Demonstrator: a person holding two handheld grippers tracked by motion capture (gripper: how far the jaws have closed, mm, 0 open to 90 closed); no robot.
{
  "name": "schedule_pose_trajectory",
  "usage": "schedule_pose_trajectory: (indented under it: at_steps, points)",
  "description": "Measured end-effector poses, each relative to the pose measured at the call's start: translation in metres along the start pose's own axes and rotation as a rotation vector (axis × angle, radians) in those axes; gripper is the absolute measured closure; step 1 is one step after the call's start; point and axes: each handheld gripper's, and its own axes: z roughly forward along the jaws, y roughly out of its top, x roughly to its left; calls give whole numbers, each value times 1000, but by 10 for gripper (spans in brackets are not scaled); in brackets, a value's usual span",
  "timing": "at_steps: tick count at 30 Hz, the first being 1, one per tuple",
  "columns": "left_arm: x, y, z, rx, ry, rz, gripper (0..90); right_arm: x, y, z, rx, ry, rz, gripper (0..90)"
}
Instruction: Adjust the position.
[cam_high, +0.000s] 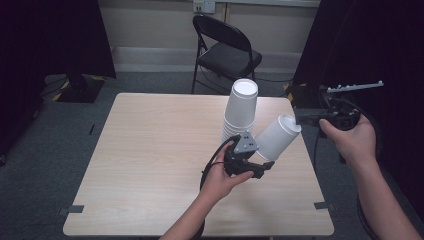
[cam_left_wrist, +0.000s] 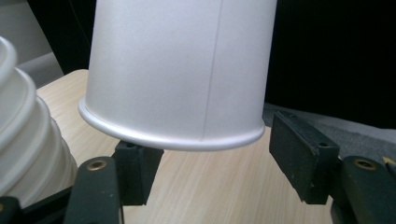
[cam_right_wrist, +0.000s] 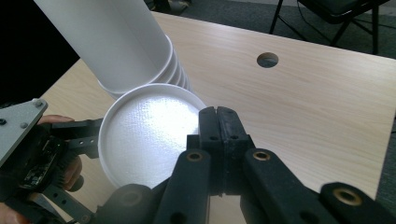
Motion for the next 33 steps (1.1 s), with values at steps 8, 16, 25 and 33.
schedule_pose_trajectory:
  at_steps: [8,16,25,33]
  points:
    - [1,0,-5,7,9,28,450,-2,-3,8,18,21,9,900]
    - [3,-3,-16,7,-13,33,617,-3,-7,15,31,33,17,898]
    - [0,-1,-21,41,-60,60,712,-6,-13,23,36,39,18,890]
    - [-1,-4,-23,69,-79,99,816,-3,-14,28,50,38,9,848]
